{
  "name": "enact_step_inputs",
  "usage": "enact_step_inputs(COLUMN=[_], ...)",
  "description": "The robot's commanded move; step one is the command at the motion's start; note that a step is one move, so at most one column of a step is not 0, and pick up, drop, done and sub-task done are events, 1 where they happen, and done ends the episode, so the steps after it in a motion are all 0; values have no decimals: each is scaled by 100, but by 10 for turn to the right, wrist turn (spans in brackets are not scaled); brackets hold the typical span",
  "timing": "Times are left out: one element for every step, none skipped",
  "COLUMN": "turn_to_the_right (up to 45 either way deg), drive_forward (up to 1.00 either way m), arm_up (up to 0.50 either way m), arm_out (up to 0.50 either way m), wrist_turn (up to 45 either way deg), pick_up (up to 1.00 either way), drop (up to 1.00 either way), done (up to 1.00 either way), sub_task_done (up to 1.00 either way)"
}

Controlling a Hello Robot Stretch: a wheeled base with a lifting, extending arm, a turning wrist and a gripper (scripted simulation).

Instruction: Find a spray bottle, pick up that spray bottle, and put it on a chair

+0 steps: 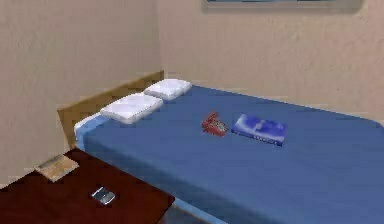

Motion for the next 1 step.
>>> enact_step_inputs(turn_to_the_right=[450], drive_forward=[0], arm_up=[0], arm_out=[0], wrist_turn=[0], pick_up=[0], drop=[0], done=[0], sub_task_done=[0])
